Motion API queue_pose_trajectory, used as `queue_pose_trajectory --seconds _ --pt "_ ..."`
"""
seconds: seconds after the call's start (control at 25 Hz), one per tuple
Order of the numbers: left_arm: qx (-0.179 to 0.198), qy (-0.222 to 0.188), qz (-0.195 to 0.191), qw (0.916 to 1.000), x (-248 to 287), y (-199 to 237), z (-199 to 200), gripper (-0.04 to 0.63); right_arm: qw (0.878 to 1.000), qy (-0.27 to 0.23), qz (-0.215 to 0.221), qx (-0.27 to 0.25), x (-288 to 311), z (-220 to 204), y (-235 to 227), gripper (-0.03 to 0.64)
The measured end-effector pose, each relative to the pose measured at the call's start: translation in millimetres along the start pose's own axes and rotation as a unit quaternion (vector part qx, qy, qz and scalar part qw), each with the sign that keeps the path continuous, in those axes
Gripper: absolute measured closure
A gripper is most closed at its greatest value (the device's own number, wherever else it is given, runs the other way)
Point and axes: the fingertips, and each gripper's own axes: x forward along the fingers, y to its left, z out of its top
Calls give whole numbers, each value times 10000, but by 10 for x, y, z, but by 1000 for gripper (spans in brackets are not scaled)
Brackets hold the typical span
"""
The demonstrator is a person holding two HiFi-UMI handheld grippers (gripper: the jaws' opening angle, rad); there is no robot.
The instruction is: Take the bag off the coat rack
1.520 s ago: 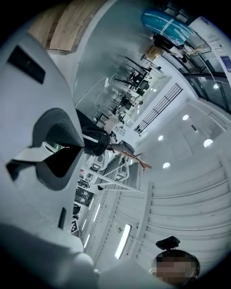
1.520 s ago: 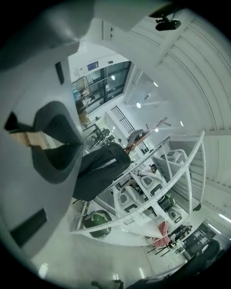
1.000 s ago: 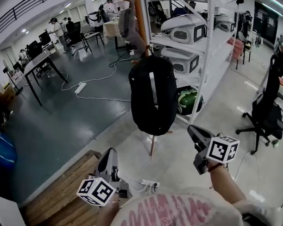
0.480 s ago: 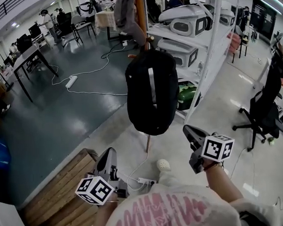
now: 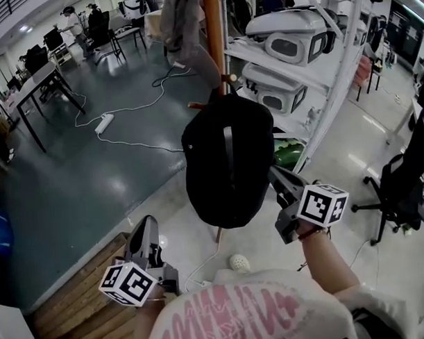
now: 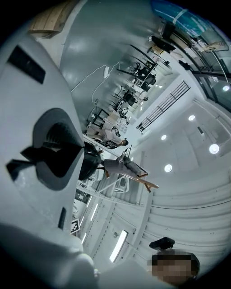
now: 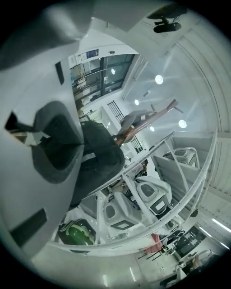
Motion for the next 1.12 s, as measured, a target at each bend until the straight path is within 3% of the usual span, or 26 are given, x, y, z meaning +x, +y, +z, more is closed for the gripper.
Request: queue_pose_trajectory --seconds 0.28,0.36,0.4,0.72,1.0,1.12 --pt "19 -134 210 9997 581 121 112 592 9947 -866 237 -501 421 963 -287 609" --pt "-29 -160 324 9993 695 181 105 592 9921 -968 313 -737 512 1121 -350 430" --pt "-57 -169 366 9992 754 204 101 592 9914 -951 364 -819 569 1161 -391 386" --pt "-90 -241 516 9983 1154 280 73 592 9885 -205 828 -1249 1120 932 -595 188" --pt "-115 -285 468 9984 1352 242 0 592 9773 320 1229 -1695 1463 666 -610 167" --pt "-76 -434 -22 9990 1417 103 5 592 9775 415 1174 -1701 1530 678 -677 180"
